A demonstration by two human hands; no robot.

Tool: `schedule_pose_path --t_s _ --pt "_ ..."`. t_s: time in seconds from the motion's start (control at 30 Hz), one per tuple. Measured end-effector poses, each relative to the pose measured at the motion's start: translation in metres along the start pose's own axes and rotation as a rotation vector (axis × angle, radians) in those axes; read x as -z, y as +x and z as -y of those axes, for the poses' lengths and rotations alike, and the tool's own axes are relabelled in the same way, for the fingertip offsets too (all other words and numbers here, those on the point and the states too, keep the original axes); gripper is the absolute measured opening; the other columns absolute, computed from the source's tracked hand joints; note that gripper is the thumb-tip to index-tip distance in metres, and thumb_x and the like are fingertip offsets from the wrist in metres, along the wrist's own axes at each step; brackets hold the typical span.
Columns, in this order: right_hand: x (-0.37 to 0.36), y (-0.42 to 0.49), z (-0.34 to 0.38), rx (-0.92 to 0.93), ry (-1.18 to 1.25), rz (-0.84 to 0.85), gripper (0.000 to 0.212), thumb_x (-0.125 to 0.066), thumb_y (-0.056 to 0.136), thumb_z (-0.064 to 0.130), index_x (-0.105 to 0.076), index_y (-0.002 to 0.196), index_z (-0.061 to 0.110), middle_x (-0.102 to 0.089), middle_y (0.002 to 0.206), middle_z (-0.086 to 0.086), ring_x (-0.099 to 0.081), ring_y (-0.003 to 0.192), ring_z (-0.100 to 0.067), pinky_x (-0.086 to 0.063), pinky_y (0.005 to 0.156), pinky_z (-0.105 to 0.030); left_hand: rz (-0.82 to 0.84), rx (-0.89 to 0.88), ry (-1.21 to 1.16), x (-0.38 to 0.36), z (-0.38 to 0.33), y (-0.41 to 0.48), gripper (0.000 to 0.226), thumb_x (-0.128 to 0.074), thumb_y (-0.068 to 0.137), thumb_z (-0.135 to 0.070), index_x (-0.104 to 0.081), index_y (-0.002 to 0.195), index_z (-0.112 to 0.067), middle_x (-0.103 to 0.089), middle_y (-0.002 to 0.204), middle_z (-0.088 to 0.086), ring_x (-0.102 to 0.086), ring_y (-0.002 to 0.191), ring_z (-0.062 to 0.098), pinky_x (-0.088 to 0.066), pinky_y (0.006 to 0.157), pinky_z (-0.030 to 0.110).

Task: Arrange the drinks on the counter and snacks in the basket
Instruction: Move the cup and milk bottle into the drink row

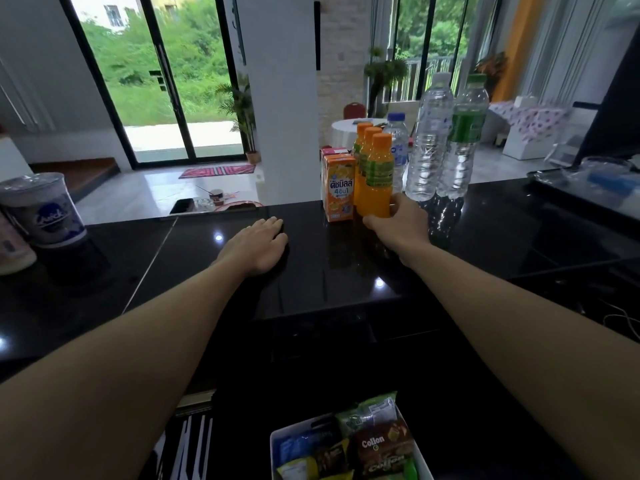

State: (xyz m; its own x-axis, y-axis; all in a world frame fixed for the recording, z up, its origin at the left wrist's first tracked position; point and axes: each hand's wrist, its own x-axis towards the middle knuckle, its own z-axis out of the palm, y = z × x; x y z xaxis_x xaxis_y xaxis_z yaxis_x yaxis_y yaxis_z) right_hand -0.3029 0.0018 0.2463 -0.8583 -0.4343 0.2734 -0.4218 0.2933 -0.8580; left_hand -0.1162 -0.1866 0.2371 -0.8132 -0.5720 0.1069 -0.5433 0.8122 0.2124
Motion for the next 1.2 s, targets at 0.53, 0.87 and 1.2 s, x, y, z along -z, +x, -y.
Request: schedule_pose_path --t_s 0.53,0.87,1.2 --pt "-0.001 -0.0008 0.0022 -0.021 -0.045 -0.003 0.057 -0.08 0.085 0.028 -0.057 0.135 0.016 -0.063 0.131 -0.005 -0.061 0.118 -0.024 -0.05 0.101 -0.04 0.001 0.009 -0.007 -0.001 0.0007 0.0012 0.057 -0.025 0.105 -0.038 -0.023 0.158 -0.019 -0.018 0.166 -0.002 -0.015 0.152 0.016 -0.015 0.119 0.035" --pt "0.0001 -0.0021 0.0031 -0.016 -0.046 0.007 0.06 -0.081 0.083 0.029 -0.057 0.135 0.014 -0.063 0.131 -0.007 -0.061 0.118 -0.024 -0.051 0.099 -0.038 -0.027 0.031 -0.05 -0.0019 0.0016 0.0005 0.057 -0.029 0.103 -0.04 -0.027 0.157 -0.023 -0.022 0.165 -0.004 -0.018 0.152 0.016 -0.018 0.118 0.036" --pt "0.0016 -0.0028 0.0013 -0.02 -0.046 -0.064 0.069 -0.09 0.072 0.033 -0.055 0.128 0.012 -0.061 0.125 -0.009 -0.06 0.111 -0.023 -0.054 0.093 -0.039 -0.051 0.064 -0.139 0.0009 0.0012 -0.0026 0.053 -0.035 0.1 -0.041 -0.042 0.15 -0.026 -0.036 0.159 -0.004 -0.036 0.143 0.024 -0.032 0.115 0.045"
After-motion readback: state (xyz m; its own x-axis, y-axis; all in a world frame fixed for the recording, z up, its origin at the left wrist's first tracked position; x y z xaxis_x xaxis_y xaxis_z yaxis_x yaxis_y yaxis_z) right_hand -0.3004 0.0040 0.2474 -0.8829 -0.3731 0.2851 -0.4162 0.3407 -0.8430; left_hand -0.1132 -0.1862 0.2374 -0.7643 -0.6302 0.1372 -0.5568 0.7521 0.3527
